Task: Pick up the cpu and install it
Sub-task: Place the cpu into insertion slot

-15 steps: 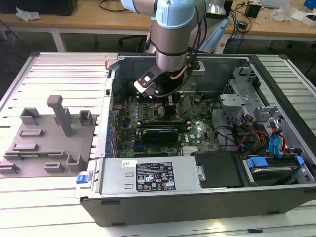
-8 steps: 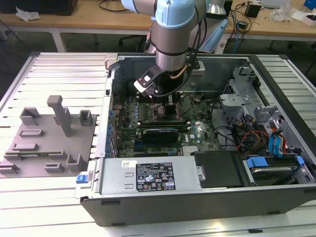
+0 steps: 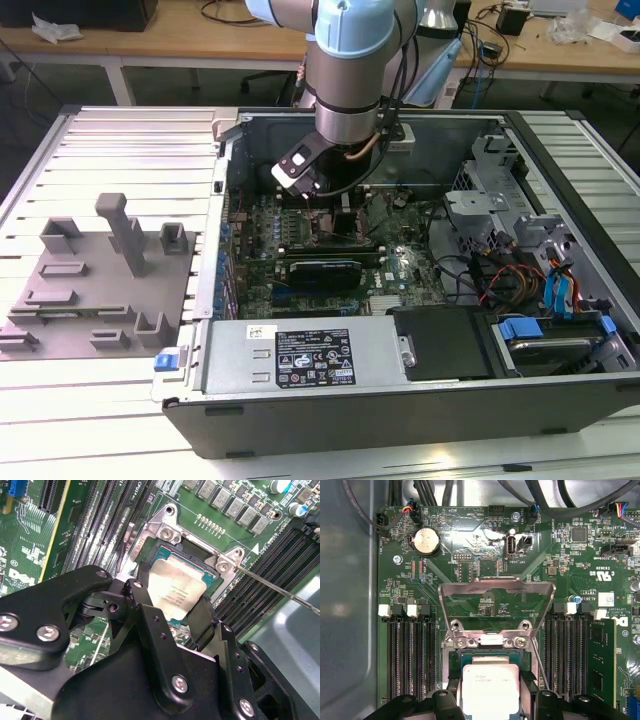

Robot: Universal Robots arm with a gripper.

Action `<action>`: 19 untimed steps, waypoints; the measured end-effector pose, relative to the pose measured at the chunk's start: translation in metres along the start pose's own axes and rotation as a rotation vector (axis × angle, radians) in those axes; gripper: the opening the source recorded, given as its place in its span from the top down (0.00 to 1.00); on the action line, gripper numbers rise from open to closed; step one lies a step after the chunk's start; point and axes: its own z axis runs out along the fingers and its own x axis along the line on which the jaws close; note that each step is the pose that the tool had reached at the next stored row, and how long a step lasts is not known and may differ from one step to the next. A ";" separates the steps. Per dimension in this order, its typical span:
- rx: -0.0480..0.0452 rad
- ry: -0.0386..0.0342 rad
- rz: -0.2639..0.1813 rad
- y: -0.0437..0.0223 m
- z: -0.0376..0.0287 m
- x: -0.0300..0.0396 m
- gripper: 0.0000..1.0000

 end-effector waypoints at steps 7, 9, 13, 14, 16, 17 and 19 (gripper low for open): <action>0.0001 0.0001 -0.008 -0.0001 0.0003 -0.0001 0.45; 0.0000 0.0001 -0.008 0.0000 0.0004 0.0000 0.45; -0.0002 0.0006 -0.008 0.0000 0.0006 0.0001 0.38; -0.0001 0.0004 -0.008 0.0000 0.0005 0.0000 0.38; -0.0001 0.0003 -0.008 0.0000 0.0005 0.0000 0.38; -0.0002 0.0004 -0.009 0.0000 0.0004 0.0001 0.38; 0.0000 0.0002 -0.009 0.0001 -0.0003 0.0001 0.38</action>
